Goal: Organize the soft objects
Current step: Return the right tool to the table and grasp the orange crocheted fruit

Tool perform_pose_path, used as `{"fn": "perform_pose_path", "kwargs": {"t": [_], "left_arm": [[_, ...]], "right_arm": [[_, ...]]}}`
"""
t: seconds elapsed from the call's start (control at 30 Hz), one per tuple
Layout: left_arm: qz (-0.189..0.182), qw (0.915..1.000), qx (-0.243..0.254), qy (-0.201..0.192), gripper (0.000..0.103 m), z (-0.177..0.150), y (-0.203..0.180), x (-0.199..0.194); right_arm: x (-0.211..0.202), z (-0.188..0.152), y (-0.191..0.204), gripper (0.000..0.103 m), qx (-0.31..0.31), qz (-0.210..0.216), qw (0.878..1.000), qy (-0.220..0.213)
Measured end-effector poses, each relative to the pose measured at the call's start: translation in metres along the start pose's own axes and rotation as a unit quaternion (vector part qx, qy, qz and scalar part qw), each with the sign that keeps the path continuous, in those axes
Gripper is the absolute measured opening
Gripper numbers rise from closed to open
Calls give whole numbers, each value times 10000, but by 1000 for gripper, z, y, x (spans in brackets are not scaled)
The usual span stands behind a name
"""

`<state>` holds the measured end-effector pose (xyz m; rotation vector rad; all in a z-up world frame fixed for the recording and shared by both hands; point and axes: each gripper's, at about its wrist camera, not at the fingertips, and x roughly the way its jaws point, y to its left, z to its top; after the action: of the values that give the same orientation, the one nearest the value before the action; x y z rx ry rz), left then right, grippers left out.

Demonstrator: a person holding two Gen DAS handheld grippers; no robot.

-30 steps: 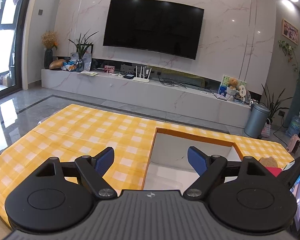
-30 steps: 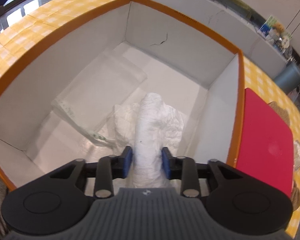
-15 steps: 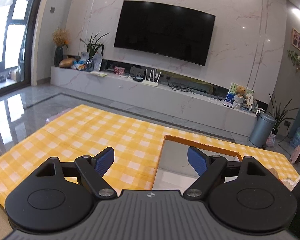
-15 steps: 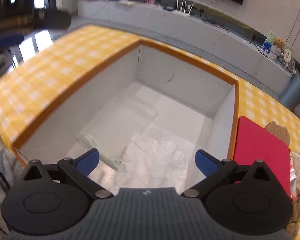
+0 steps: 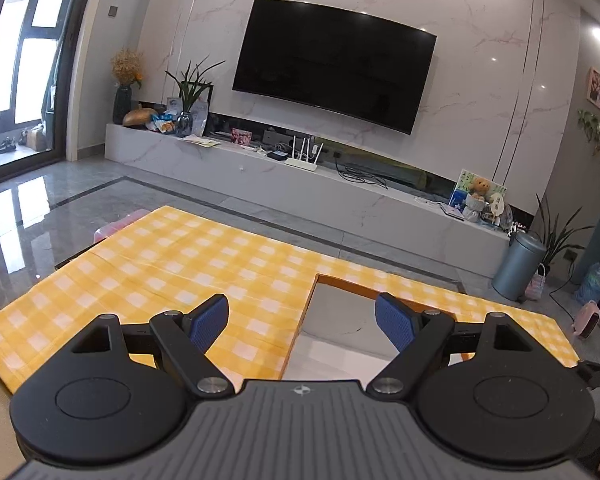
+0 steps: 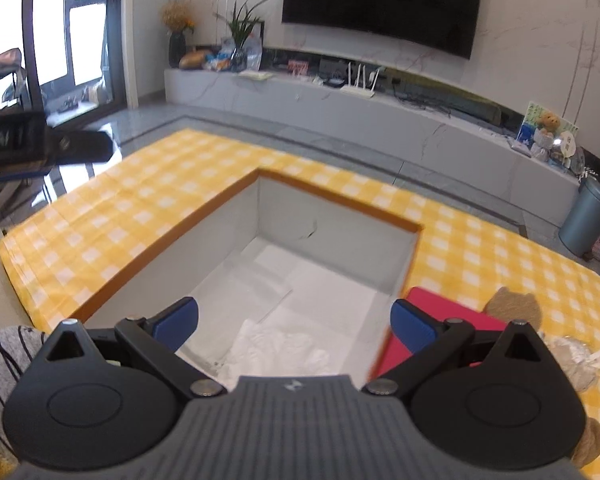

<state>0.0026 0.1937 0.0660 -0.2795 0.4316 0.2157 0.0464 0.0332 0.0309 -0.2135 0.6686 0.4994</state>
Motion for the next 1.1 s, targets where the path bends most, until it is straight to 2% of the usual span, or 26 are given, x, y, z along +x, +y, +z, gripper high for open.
{"fn": "perform_pose_path", "kwargs": {"t": [0.13,0.27,0.4,0.53,0.63,0.83,0.97,1.03,1.1], "left_arm": [[-26,10000,55,-76,97,5,-11,-11],[7,9981,589,-185,97,3,-40,-21],[-49,9943,1052,-181,97,-4,-76,-21],[-334,9906,1326,-76,97,-17,-116,-16],[-704,9858,1517,152,97,-29,-144,-8],[-1181,9732,1878,603,97,-55,-191,8],[-1714,9561,2171,963,97,-80,-217,14],[-1964,9486,2219,1108,97,-90,-228,16],[-2124,9445,2163,1262,97,-97,-237,19]], "right_arm": [[-27,-3,-30,100,204,-204,9992,-276],[-56,-11,-69,100,339,-543,9971,-408],[-83,-36,-116,100,506,-1157,9905,-546],[-89,-68,-168,100,1178,-1670,9781,-392],[-84,-91,-195,100,1529,-1888,9697,-240],[-71,-121,-232,100,1955,-1960,9609,45],[-65,-133,-246,100,2169,-1973,9558,227],[-64,-139,-248,100,2229,-1831,9569,332],[-62,-146,-249,98,2190,-1509,9629,449]]}}
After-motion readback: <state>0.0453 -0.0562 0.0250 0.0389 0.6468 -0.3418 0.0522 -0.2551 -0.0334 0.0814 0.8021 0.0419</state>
